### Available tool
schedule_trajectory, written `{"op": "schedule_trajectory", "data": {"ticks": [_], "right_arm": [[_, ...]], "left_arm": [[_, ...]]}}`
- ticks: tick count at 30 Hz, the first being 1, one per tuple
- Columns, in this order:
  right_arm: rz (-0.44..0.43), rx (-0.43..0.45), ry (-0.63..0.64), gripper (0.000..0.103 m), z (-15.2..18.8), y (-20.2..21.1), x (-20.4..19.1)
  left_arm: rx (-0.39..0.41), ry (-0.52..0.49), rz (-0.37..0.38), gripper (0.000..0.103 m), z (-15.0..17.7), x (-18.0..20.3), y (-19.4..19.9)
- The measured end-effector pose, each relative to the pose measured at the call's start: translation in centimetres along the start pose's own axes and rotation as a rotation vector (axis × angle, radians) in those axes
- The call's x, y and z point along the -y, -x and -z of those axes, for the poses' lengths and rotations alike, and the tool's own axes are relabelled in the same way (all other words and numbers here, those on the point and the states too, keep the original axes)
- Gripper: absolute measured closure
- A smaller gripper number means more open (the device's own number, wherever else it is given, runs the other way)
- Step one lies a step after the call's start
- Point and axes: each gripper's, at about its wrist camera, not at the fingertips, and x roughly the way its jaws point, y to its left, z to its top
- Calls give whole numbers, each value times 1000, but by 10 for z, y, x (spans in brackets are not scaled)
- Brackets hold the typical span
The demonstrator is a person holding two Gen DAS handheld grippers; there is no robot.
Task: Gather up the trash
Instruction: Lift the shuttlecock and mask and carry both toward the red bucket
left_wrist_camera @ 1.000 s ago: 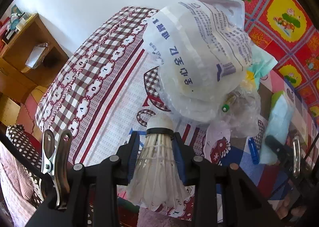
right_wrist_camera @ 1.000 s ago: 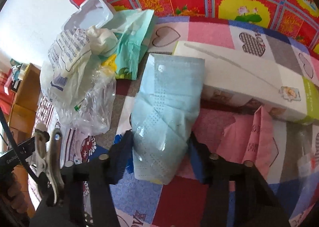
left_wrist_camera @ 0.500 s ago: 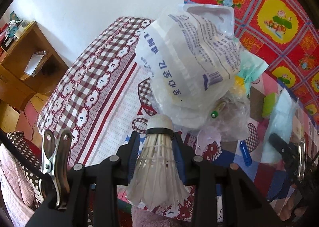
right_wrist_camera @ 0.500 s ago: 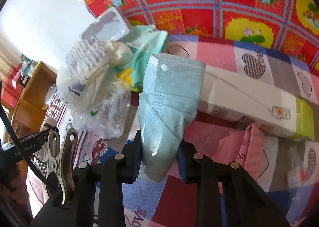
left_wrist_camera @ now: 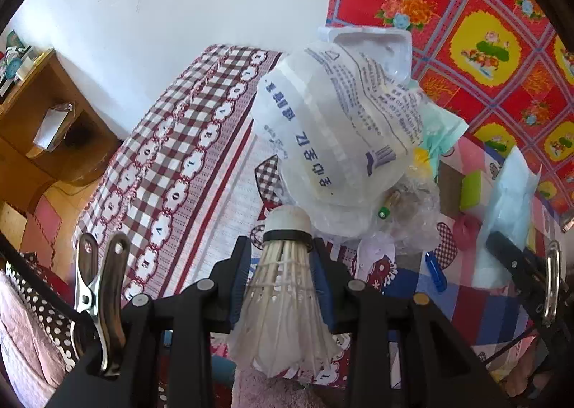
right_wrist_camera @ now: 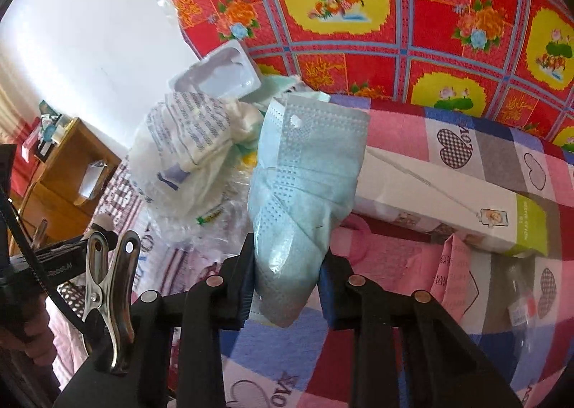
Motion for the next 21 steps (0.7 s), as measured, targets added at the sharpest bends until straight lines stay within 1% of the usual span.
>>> {"op": "schedule_trajectory", "data": {"ticks": [10,21], "right_arm": [[-18,26,5,72,5,13,-37],[-16,31,-4,72,12,15,-70]], "left_arm": [[15,-17,17,68,-1,-27,14],[35,-27,47,68,1,-55,26]]}}
